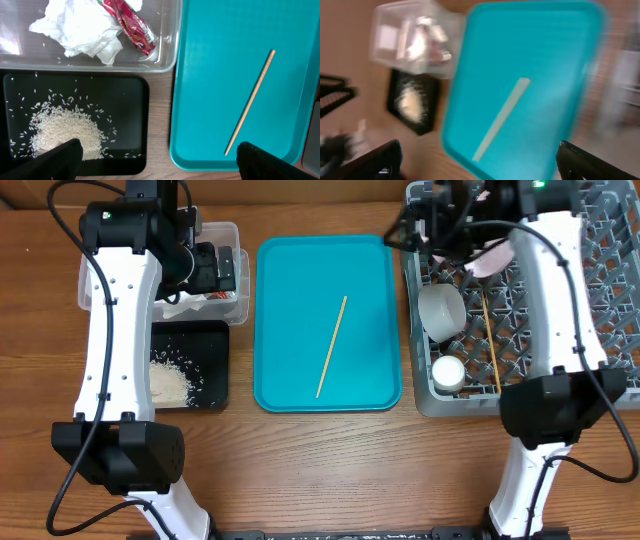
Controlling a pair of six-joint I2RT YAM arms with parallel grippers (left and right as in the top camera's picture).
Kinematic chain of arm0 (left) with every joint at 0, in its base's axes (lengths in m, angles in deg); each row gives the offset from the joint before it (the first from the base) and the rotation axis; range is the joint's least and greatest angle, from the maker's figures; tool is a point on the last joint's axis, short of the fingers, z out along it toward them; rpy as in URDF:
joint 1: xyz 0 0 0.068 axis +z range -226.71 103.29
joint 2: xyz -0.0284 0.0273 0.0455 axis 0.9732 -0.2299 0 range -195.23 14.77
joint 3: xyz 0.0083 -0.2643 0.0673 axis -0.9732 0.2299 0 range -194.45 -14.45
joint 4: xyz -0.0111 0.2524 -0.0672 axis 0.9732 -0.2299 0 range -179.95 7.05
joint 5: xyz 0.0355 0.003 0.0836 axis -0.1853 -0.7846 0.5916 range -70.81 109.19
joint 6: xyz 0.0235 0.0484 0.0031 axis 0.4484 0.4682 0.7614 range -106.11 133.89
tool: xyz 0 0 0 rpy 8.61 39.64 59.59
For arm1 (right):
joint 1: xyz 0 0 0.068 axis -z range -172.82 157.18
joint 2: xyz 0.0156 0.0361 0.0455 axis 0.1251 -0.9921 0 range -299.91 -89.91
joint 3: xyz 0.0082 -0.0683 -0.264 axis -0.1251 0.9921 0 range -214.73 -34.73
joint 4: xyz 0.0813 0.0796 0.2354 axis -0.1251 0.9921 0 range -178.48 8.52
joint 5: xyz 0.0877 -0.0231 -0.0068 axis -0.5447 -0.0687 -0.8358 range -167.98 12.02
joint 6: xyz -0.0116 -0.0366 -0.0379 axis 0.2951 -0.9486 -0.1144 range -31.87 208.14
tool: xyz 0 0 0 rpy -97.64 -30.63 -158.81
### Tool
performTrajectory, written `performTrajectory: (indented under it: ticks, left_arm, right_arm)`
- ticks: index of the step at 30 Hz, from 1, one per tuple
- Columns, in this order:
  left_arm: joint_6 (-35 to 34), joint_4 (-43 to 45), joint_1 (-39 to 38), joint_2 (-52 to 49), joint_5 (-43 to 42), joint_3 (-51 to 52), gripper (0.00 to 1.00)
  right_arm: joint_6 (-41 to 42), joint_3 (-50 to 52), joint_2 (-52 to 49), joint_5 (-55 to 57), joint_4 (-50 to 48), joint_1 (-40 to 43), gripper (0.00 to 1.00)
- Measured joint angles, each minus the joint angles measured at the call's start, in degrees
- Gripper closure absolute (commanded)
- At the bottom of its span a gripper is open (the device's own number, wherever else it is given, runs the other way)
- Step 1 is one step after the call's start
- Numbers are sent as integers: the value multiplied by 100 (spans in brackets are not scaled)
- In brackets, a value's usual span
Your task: Sort waste into correct bins and load items into the dishwasher
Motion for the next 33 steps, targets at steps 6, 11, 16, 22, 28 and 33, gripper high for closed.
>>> performTrajectory:
  ticks: [6,11,16,22,28,33]
  left_arm:
    - [0,2,0,0,0,0,0]
    - [0,2,0,0,0,0,0]
    - [0,0,0,0,0,0,0]
    - [0,0,-2,0,0,0,0]
    - [0,0,0,0,0,0,0]
    - [0,0,0,0,0,0,0]
  right_arm:
    - [1047,748,0,986,-496,-1189,23]
    - [2446,1694,-2,2708,-981,-2133,35]
    - [3320,2634,-2,3407,-1816,-2398,50]
    - [3825,3416,-2,3687,-2280,-2326,57]
    - [4030,3637,-2,3766,-2586,-2332,59]
    - [4144,3644,-116,3770,-2765,-2343,60]
